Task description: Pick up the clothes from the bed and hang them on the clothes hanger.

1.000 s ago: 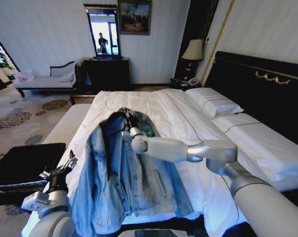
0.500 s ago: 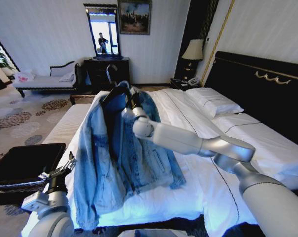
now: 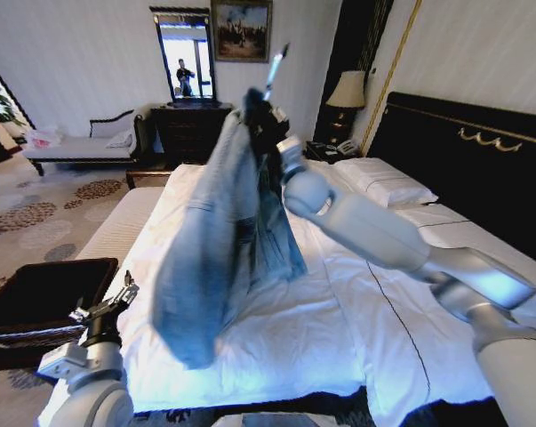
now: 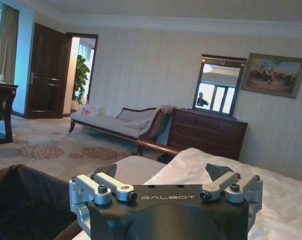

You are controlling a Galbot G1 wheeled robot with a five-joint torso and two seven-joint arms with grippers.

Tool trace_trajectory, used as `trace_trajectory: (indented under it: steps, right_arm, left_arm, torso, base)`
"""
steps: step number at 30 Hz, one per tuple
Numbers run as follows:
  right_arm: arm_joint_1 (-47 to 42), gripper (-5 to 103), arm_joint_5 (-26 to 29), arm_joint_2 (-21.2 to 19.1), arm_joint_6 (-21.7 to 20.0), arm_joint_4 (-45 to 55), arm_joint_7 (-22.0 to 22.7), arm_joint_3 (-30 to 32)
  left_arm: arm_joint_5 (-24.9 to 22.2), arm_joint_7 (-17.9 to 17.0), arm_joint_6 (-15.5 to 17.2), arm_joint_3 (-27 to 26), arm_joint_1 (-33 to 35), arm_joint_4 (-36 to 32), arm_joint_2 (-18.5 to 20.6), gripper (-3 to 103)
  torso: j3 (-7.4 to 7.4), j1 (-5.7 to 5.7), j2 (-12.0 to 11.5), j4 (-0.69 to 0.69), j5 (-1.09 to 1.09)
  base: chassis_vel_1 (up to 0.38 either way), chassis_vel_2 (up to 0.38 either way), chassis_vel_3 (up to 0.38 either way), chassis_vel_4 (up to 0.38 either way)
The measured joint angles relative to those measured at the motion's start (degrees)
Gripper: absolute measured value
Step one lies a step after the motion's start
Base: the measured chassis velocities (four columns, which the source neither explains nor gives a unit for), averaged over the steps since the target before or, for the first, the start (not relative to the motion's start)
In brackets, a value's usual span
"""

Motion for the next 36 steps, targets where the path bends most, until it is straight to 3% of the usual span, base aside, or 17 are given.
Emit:
trace_trajectory:
  steps: [6,11,14,16,19,21,24,25,28,29,32,36]
  right_arm:
    - [3.2,23,12.2,-3.4,0.2,7.3,-0.6,2.9]
    - [5.1,23,18.4,-5.3,-0.4,11.2,-0.5,4.3]
    - [4.8,23,26.7,-7.6,-1.7,16.4,0.7,6.6]
    - [4.5,23,27.8,-8.0,-1.9,17.2,0.9,7.1]
    - [1.2,23,33.2,-12.2,-3.1,22.0,1.6,11.5]
    - [0.4,23,33.5,-12.9,-3.1,22.6,1.5,12.1]
    - [-7.0,23,33.3,-18.6,-2.1,25.9,-0.2,16.9]
    - [-7.0,23,33.3,-18.6,-2.1,25.9,-0.2,16.9]
    - [-16.8,23,29.9,-24.0,0.3,29.1,-1.8,22.8]
    - [-16.8,23,29.9,-24.0,0.3,29.1,-1.8,22.8]
    - [-26.1,23,26.7,-26.3,3.0,31.4,-2.6,30.9]
    - [-32.6,23,24.1,-26.4,4.5,32.6,-3.1,35.2]
  left_arm:
    - [-1.3,-0.4,0.8,-0.8,-0.2,-1.4,0.2,100]
    - [-3.5,-0.5,1.6,-1.7,-0.6,-1.5,0.6,100]
    - [-4.5,-0.5,2.1,-2.1,-0.9,-1.6,0.8,100]
    - [-4.5,-0.5,2.1,-2.0,-0.8,-1.6,0.8,100]
    - [-5.0,-0.4,2.1,-1.9,-0.6,-1.6,0.7,100]
    - [-5.3,-0.2,2.1,-1.9,-0.6,-1.6,0.8,100]
    - [-8.2,1.2,2.2,-2.4,-1.0,-1.6,1.0,100]
    - [-8.2,1.2,2.2,-2.4,-1.0,-1.6,1.0,100]
    - [-11.6,3.6,2.0,-2.4,-1.7,-1.6,0.9,100]
    - [-11.6,3.6,2.0,-2.4,-1.7,-1.6,0.9,100]
    - [-12.1,5.3,1.6,-1.9,-1.6,-1.6,0.9,100]
    - [-11.8,5.8,1.4,-2.3,-0.6,-1.6,1.0,100]
  torso:
    - [0.00,0.00,0.0,0.00,-0.02]
    - [0.00,-0.01,0.0,0.00,-0.02]
    - [0.00,-0.01,0.0,0.01,-0.03]
    - [0.00,0.00,0.0,0.01,-0.02]
    - [-0.01,-0.01,0.0,0.02,-0.02]
    - [-0.01,-0.01,0.0,0.00,-0.02]
    - [-0.01,-0.01,0.0,0.00,0.00]
    - [-0.01,-0.01,0.0,0.00,0.00]
    - [0.00,0.00,0.0,-0.01,0.02]
    - [0.00,0.00,0.0,-0.01,0.02]
    - [0.00,-0.01,0.0,-0.01,0.00]
    - [-0.01,-0.01,0.0,-0.02,-0.01]
  base:
    - [0.000,0.000,0.000,0.000]
    - [0.000,0.000,0.000,0.000]
    - [0.000,0.000,0.000,0.000]
    - [0.000,0.000,0.000,0.000]
    - [0.000,0.000,0.000,0.000]
    - [0.000,0.000,0.000,0.000]
    - [0.000,0.000,0.000,0.000]
    - [0.000,0.000,0.000,0.000]
    - [0.000,0.000,0.000,0.000]
    - [0.000,0.000,0.000,0.000]
    - [0.000,0.000,0.000,0.000]
    - [0.000,0.000,0.000,0.000]
